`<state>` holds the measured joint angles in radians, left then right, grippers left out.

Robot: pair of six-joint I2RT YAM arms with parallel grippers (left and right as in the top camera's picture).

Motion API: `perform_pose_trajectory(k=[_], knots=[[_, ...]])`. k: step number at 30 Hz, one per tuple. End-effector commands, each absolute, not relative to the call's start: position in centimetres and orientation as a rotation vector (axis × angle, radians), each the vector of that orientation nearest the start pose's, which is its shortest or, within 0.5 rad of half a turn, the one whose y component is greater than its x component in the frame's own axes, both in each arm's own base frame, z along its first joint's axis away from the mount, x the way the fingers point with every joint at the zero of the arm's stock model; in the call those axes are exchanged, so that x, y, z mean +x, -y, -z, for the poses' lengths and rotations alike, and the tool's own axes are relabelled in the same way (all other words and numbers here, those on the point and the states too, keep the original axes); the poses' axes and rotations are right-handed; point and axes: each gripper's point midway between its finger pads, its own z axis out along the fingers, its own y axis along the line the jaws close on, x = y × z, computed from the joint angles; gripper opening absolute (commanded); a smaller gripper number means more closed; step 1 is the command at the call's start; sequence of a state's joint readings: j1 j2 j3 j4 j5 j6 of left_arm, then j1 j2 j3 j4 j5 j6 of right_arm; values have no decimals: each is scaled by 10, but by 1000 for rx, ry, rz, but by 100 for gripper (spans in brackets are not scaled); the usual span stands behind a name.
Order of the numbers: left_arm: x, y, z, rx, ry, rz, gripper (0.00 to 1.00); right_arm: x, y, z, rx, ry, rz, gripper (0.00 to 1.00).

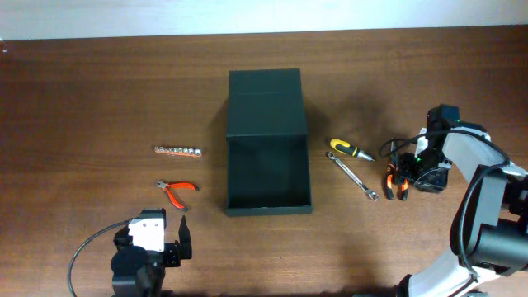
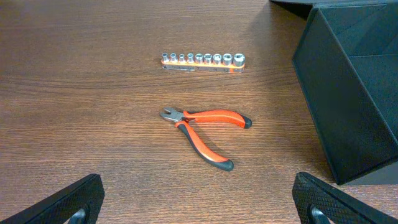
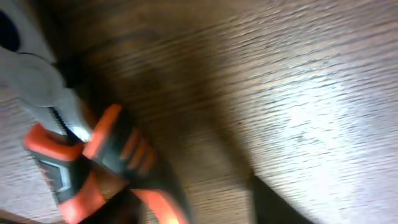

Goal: Pack container
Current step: 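Move right gripper over orange needle-nose pliers and grasp them, then carry pliers left into the green box and release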

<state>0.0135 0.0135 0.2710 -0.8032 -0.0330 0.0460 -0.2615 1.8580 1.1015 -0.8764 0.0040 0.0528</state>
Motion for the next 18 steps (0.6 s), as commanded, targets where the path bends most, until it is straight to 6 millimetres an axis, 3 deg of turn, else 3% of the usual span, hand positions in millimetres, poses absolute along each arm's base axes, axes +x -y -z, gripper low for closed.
perform_pose_trajectory(k=[1, 3, 6, 12, 18], knots=[[188, -8, -110, 35, -2111, -76, 99, 279, 79, 17, 523, -3212, 38, 26], [188, -8, -110, 35, -2111, -76, 99, 279, 79, 17, 522, -3211, 38, 14], [188, -8, -110, 35, -2111, -76, 99, 283, 80, 14, 521, -3206, 39, 6], [188, -8, -110, 35, -2111, -76, 99, 302, 85, -10, 516, -3178, 43, 4], [188, -8, -110, 36, -2111, -76, 99, 327, 86, -48, 482, -3116, 51, 4]])
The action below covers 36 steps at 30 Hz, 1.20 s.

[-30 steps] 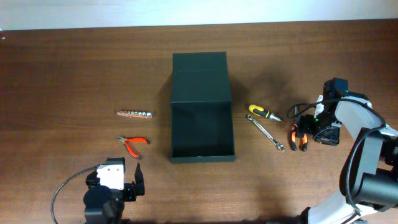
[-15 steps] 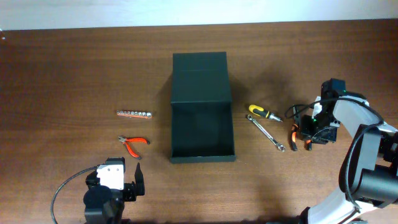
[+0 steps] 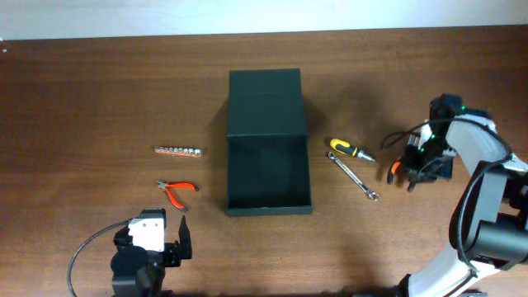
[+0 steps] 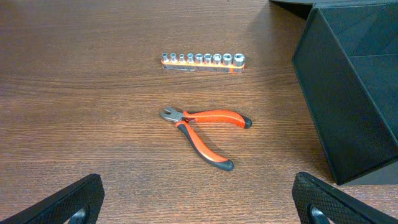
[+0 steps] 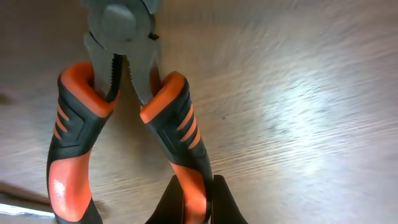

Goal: Pack container
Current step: 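Carry pliers left into the green box and release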

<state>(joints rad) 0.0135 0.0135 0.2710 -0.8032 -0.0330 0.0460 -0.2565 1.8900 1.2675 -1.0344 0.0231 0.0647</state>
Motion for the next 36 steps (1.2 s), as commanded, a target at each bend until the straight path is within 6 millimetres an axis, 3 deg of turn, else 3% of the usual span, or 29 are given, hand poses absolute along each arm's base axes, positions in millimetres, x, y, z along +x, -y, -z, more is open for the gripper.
perform_pose_trajectory(k=[1, 7, 14, 18, 24, 28, 36], knots=[[188, -8, -110, 35, -2111, -76, 99, 331, 83, -55, 465, -3104, 50, 4], [188, -8, -110, 35, -2111, -76, 99, 361, 43, -95, 251, -3051, 42, 4], [188, -8, -110, 36, -2111, -76, 99, 381, -60, -136, -263, -2962, -2, 4], [188, -8, -110, 35, -2111, -76, 99, 371, -134, -151, -660, -2858, -29, 4], [188, -8, -110, 35, -2111, -76, 99, 336, -215, -151, -1049, -2730, -83, 4], [188, -8, -110, 36, -2111, -76, 99, 330, -239, -150, -1124, -2669, -73, 4], [188, -8, -110, 36, -2111, -76, 99, 331, -247, -130, -1162, -2696, -96, 4]])
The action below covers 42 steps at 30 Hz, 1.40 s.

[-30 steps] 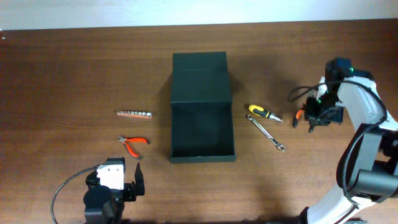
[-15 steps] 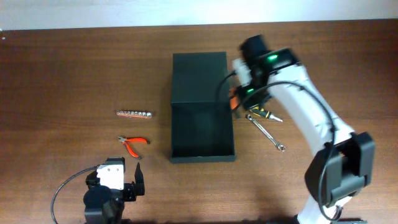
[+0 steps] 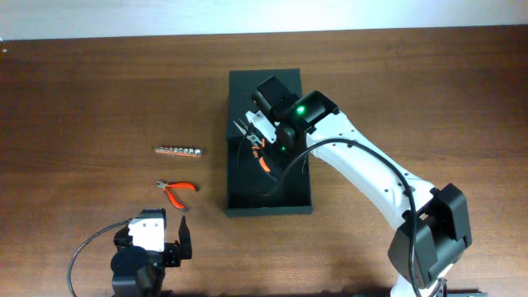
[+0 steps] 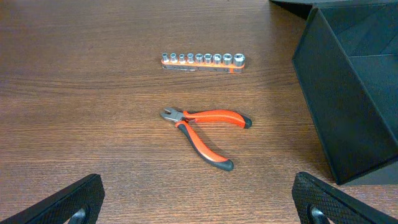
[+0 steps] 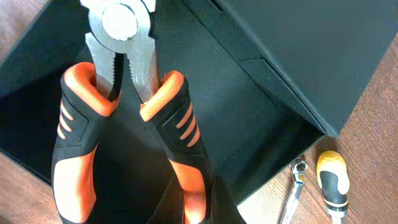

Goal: Pack container
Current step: 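Carry pliers left into the green box and release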

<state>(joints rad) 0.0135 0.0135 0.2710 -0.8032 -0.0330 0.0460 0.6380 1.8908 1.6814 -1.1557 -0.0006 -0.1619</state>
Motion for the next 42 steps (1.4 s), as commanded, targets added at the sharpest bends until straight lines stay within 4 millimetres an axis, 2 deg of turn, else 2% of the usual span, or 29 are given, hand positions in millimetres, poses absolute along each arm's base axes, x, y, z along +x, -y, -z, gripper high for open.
perform_pose_trajectory(k=[1, 9, 19, 28, 36, 42], knots=[[188, -8, -110, 35, -2111, -76, 99, 329, -249, -125, -1174, -2707, -112, 4], [188, -8, -110, 36, -2111, -76, 99, 321, -248, -86, -1224, -2825, -107, 4], [188, -8, -110, 36, -2111, -76, 99, 314, -247, -59, -1295, -2874, -82, 8], [188, -8, -110, 35, -2111, -76, 99, 309, -243, -21, -1330, -2960, -50, 6], [188, -8, -110, 35, -2111, -76, 99, 309, -243, -16, -1333, -2969, -46, 4], [188, -8, -110, 36, -2111, -76, 99, 309, -243, -18, -1329, -2966, -48, 26]])
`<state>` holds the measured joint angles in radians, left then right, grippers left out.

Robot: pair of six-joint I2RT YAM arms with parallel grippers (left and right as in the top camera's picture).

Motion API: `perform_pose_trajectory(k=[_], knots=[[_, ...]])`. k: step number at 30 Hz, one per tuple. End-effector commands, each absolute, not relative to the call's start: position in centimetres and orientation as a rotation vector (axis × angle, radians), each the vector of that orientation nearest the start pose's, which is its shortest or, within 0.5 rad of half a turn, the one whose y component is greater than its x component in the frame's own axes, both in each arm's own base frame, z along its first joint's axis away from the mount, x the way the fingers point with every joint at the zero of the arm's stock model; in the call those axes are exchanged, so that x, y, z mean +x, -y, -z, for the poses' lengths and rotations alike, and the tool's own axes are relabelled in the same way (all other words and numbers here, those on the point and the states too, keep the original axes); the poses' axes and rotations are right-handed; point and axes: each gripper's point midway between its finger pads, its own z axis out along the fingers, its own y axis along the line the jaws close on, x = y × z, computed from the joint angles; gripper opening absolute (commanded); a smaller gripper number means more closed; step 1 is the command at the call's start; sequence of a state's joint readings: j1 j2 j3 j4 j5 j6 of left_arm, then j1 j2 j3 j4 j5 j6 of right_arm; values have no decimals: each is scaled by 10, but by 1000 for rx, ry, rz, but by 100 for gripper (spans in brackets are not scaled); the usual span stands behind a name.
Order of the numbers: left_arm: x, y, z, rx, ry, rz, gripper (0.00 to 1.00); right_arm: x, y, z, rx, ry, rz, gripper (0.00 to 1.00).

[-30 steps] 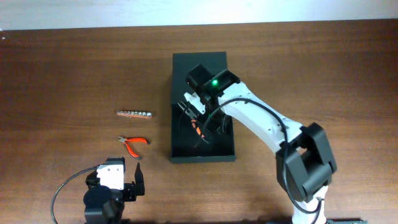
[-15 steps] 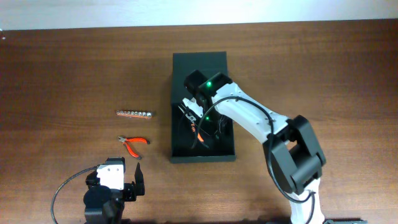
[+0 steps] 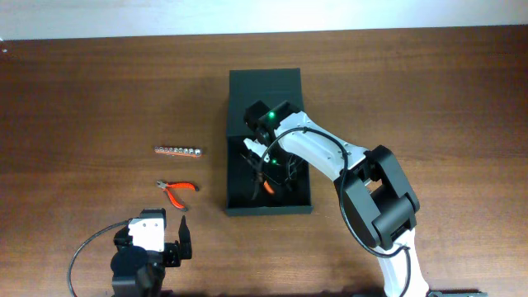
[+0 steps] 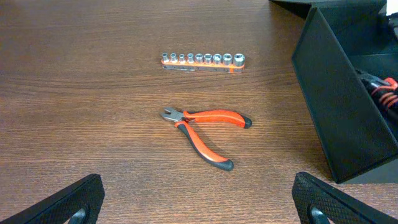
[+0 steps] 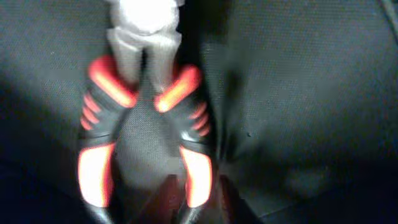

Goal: Pack container
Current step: 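Carry pliers left into the green box and release, then move right gripper back over yellow-black screwdriver and grasp it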

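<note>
The black open box [image 3: 228,165] stands mid-table, its lid laid flat behind it. My right gripper [image 3: 262,169] reaches down inside it, shut on one handle of the large orange-and-black pliers [image 5: 99,168], which hang low against the box floor. In the blurred right wrist view my fingers [image 5: 169,202] flank that handle. The left wrist view catches a bit of these pliers [image 4: 384,87] over the box wall [image 4: 336,124]. My left gripper [image 4: 198,205] is open near the front left edge, facing the small orange pliers [image 4: 202,127] and the socket rail [image 4: 202,60].
The small pliers [image 3: 177,190] and socket rail [image 3: 178,151] lie left of the box. My right arm [image 3: 346,161] stretches across the table right of the box and covers what lies under it.
My right gripper has gone from above the box's back part to down inside it, with the large pliers now near the floor. The left arm has not moved.
My right gripper was at the large pliers lying at the table's far right. Then it was shut on one handle with the pliers lifted. Then it held them over the open box, and now holds them low inside it. The left gripper stayed open throughout.
</note>
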<state>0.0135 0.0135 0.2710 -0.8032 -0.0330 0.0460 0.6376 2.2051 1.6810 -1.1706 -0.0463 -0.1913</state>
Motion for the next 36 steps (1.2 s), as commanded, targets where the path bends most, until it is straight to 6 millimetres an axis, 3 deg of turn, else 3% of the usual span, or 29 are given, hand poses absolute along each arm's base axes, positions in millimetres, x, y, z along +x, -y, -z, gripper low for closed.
perform_pose_trajectory(k=[1, 3, 9, 13, 18, 22, 26, 32, 36], knots=[[188, -8, -110, 35, -2111, -76, 99, 309, -243, -19, -1328, -2963, -49, 36], [188, -8, -110, 36, -2111, -76, 99, 310, -244, -24, -1323, -2952, -53, 46], [188, -8, -110, 35, -2111, -76, 99, 322, -253, -60, -1252, -2878, -82, 61], [188, -8, -110, 35, -2111, -76, 99, 331, -259, -104, -1198, -2791, -113, 79], [188, -8, -110, 36, -2111, -76, 99, 337, -253, -174, -1078, -2664, -152, 92], [188, -8, -110, 35, -2111, -76, 99, 342, -220, -221, -910, -2610, -106, 93], [188, -8, -110, 36, -2111, -76, 99, 349, -174, -245, -768, -2609, -58, 94], [188, -8, -110, 36, -2111, -76, 99, 362, -104, -231, -589, -2736, 14, 95], [188, -8, -110, 36, -2111, -76, 99, 373, -75, -219, -508, -2772, 35, 94]])
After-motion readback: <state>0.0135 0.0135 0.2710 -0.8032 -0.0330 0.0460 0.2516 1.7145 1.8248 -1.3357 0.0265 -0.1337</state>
